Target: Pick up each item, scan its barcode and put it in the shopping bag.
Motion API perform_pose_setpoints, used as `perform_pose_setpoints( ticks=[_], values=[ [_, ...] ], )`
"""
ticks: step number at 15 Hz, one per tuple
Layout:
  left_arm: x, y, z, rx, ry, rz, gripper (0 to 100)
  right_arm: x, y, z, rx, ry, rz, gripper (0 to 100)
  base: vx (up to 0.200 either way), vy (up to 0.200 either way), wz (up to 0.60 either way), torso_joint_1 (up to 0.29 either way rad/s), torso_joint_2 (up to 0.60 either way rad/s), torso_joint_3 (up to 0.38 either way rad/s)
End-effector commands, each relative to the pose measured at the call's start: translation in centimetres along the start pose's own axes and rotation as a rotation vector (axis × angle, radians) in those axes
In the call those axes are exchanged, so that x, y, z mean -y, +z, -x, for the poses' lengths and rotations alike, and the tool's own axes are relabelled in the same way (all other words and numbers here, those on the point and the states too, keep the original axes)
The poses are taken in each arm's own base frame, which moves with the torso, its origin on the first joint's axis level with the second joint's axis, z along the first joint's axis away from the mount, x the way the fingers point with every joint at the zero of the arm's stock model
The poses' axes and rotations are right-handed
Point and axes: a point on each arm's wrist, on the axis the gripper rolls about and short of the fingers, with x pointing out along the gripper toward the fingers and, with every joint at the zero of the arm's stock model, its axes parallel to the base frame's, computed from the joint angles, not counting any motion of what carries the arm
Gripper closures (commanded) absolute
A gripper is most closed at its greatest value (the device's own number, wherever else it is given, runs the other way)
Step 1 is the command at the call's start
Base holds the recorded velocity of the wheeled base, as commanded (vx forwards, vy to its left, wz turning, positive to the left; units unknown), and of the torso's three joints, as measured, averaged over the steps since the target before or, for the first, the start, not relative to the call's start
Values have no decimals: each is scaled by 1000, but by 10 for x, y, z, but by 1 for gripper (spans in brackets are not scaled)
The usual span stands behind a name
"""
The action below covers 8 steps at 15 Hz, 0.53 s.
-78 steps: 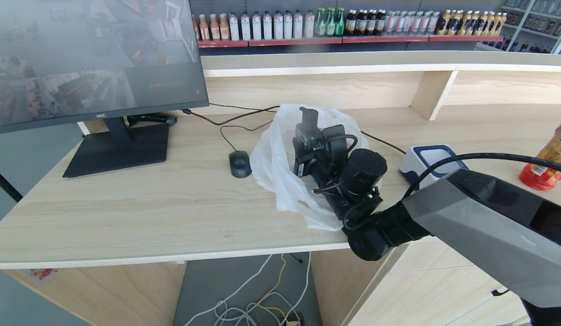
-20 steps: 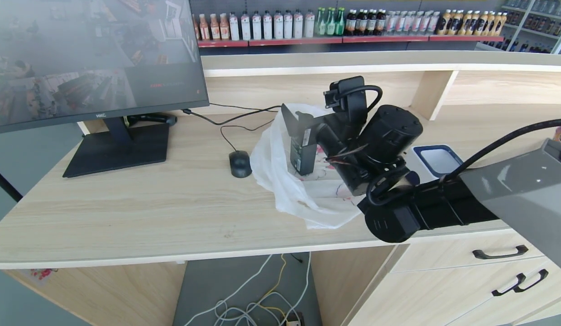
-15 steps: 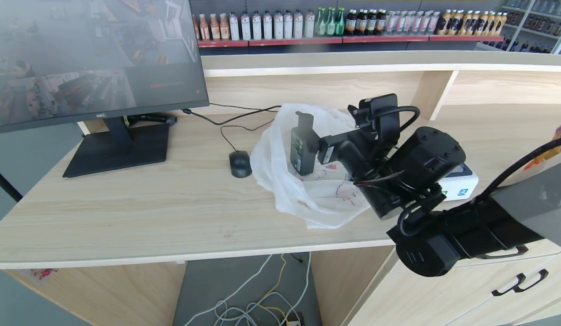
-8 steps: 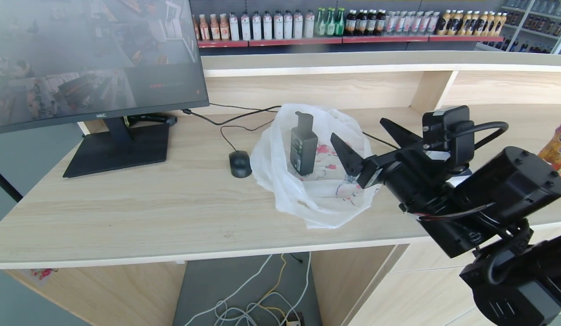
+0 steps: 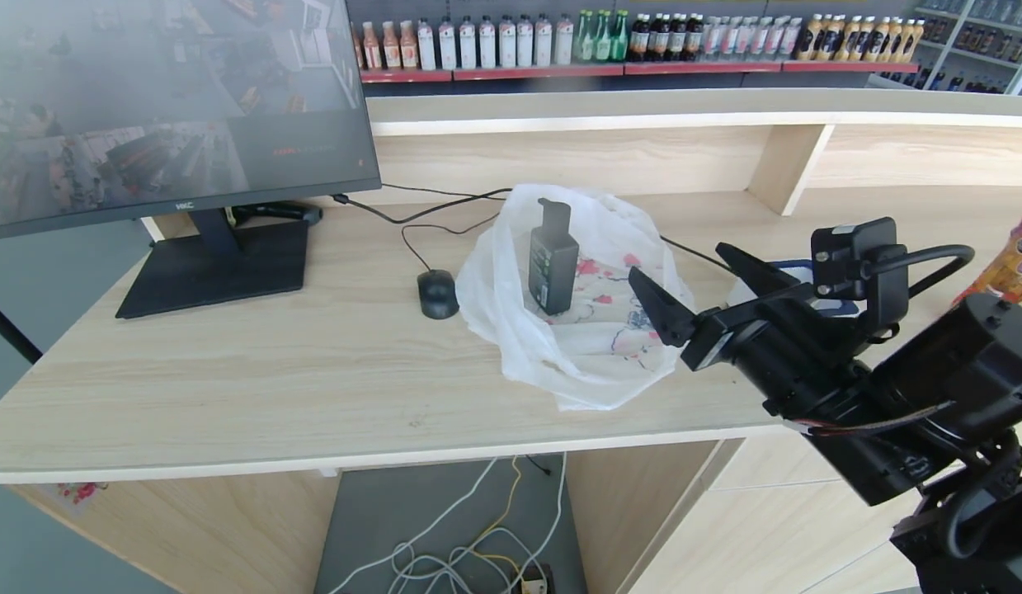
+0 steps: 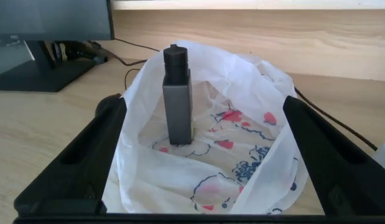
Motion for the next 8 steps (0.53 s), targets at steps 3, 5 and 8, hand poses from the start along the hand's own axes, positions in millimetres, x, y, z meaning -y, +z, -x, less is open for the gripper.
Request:
perform_pose_setpoints(
  ticks=[3,5,8],
  values=[
    [0,0,0,1,0,-1,0,0,-6,7,-36,4,5,0,0,0,0,0,0,0],
    [0,0,0,1,0,-1,0,1,-7,9,-41,1,6,0,0,0,0,0,0,0],
    [0,0,0,1,-1,-2,0,8,-11,13,-66,-20,17,0,0,-67,0,2,1,1]
  ],
)
